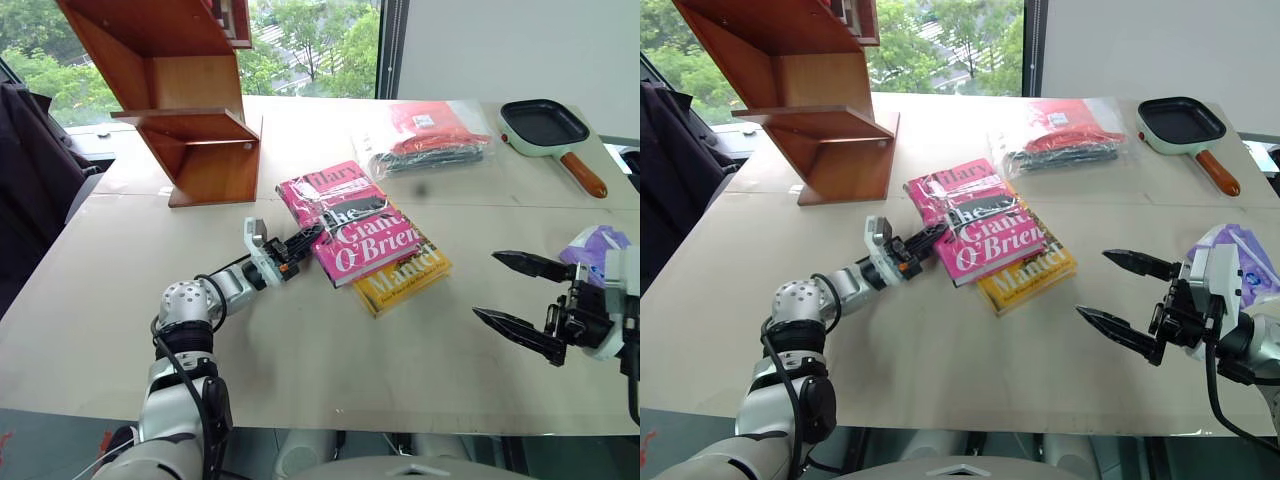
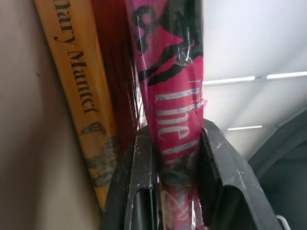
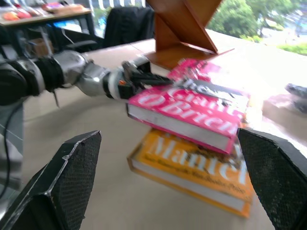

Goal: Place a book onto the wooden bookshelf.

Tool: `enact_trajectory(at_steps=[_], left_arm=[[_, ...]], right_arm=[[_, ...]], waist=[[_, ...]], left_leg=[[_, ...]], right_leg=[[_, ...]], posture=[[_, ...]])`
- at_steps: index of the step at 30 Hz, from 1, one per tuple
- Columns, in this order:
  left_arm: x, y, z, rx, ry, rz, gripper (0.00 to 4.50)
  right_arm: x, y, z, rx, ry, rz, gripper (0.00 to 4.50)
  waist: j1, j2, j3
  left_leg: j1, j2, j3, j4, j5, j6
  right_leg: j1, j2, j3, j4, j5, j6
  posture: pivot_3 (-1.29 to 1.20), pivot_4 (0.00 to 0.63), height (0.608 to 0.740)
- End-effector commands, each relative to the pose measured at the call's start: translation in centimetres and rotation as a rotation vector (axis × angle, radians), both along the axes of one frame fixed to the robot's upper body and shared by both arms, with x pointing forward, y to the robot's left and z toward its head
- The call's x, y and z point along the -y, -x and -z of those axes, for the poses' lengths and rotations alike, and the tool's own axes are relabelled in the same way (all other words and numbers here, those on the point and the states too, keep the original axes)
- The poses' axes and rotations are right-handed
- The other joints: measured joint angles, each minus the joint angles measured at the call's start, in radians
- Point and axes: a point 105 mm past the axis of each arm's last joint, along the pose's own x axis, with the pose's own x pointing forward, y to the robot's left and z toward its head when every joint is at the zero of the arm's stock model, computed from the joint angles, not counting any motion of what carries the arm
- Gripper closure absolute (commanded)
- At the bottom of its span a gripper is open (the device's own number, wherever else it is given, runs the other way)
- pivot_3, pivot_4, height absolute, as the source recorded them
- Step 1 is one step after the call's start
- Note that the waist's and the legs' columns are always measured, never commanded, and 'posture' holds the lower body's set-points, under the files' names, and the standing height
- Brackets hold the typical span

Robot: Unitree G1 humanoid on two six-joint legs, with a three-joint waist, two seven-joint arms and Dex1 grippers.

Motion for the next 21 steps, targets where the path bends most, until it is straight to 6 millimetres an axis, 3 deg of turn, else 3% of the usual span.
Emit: enact_trajectory(at_steps=[1, 6, 10, 12, 16, 18, 21], left_arm=[[0.0, 0.2, 1.1, -0.048, 0.016, -0.009, 4.03], [-1.8, 1.4, -2.8, 0.141, 0.053, -0.072, 4.03], [-1.1, 4.8, -7.7, 0.456, -0.160, -0.076, 4.03], [-0.5, 5.6, -9.1, 0.574, -0.295, -0.095, 4.03], [0.4, 6.3, -15.4, 1.011, -0.688, -0.278, 4.03], [1.2, 7.0, -16.6, 1.158, -0.827, -0.293, 4.03], [2.2, 7.0, -17.5, 1.444, -1.261, -0.278, 4.03]], right_arm=[[-0.2, -0.2, -0.4, 0.039, 0.017, 0.018, 0.00], [-0.2, -0.2, -0.6, 0.048, 0.009, 0.021, 0.00], [0.3, -0.6, -0.9, 0.063, 0.004, 0.032, 0.00], [0.5, -0.9, -1.1, 0.067, -0.002, 0.031, 0.00], [1.5, -2.7, -2.1, 0.092, -0.068, 0.017, 0.00], [1.9, -3.4, -2.3, 0.097, -0.082, 0.012, 0.00], [2.8, -4.6, -2.9, 0.116, -0.090, -0.015, 0.00]], waist=[[0.000, 0.001, -0.001], [-0.010, 0.000, 0.000], [-0.025, -0.006, 0.004], [-0.023, -0.006, 0.004], [-0.021, -0.006, 0.005], [-0.022, -0.006, 0.005], [-0.024, -0.005, 0.006]], left_leg=[[0.000, 0.000, 0.000, 0.000, 0.000, 0.000], [-0.001, 0.001, 0.000, 0.000, 0.000, 0.000], [-0.010, 0.002, 0.000, -0.001, 0.000, 0.000], [-0.011, 0.002, -0.001, -0.001, 0.000, 0.000], [-0.010, 0.002, -0.001, -0.001, 0.000, 0.000], [-0.010, 0.002, -0.001, -0.001, 0.000, 0.000], [-0.010, 0.002, -0.001, -0.003, 0.000, 0.000]], right_leg=[[0.000, 0.000, 0.000, 0.000, 0.000, 0.000], [-0.001, 0.000, 0.000, 0.000, 0.000, 0.000], [-0.008, 0.001, 0.001, -0.003, 0.000, 0.000], [-0.009, 0.001, 0.000, -0.005, 0.000, 0.000], [-0.007, 0.001, -0.001, -0.008, 0.001, 0.000], [-0.006, 0.001, -0.001, -0.009, 0.001, 0.000], [-0.006, 0.002, -0.001, -0.010, 0.001, -0.001]], posture=[[0.00, 0.150, 0.720], [0.00, 0.150, 0.720], [0.00, 0.150, 0.720], [0.00, 0.150, 0.720], [0.00, 0.150, 0.720], [0.00, 0.150, 0.720], [0.00, 0.150, 0.720]])
